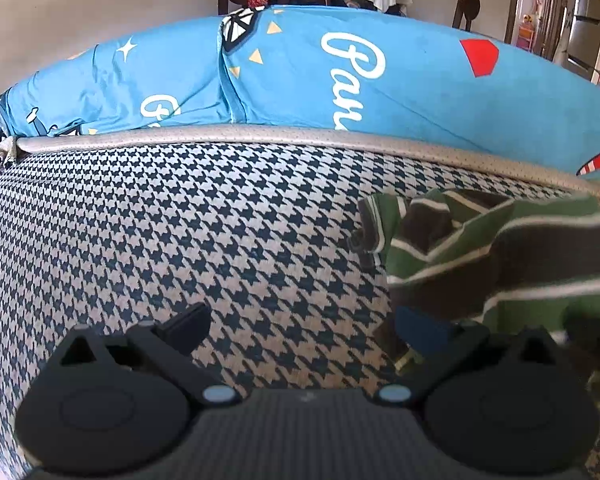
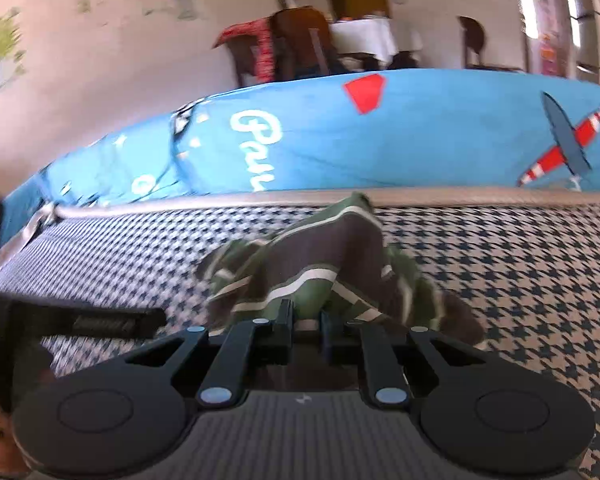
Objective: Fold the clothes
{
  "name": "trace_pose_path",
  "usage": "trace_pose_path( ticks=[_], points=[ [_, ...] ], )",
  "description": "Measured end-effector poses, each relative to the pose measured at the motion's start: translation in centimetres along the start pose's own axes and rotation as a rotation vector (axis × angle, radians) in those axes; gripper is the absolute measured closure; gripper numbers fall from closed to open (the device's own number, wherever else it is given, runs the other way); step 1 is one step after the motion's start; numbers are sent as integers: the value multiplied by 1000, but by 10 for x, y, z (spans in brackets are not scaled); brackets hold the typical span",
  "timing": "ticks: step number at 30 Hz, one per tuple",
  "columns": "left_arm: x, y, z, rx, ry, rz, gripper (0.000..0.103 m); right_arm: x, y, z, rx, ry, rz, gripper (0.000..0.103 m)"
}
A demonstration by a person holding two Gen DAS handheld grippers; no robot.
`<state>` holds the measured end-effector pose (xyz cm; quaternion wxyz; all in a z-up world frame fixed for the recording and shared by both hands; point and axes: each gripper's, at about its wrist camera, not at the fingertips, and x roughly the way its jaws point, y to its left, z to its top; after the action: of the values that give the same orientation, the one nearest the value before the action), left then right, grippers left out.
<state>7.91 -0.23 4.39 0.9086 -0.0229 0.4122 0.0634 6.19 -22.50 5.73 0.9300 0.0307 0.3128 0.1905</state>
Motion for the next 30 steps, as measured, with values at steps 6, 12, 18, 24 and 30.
trace_pose_path(
  ticks=[6, 12, 18, 24, 30],
  points=[
    [-12, 4, 4, -23, -51, -26, 0, 1, 28, -18, -105, 56, 86, 88],
    [-24, 3, 7, -30, -98, -90, 0, 11, 56, -41, -207, 123, 135, 88],
    [-31, -11, 5, 9, -128, -154, 0, 17, 71, -56, -249, 179, 170, 88],
    [-24, -30, 2, 82, -117, -179, 0, 17, 82, -67, -290, 215, 209, 88],
    [-12, -43, -5, 132, -86, -147, 0, 9, 82, -67, -315, 210, 175, 88]
  ],
)
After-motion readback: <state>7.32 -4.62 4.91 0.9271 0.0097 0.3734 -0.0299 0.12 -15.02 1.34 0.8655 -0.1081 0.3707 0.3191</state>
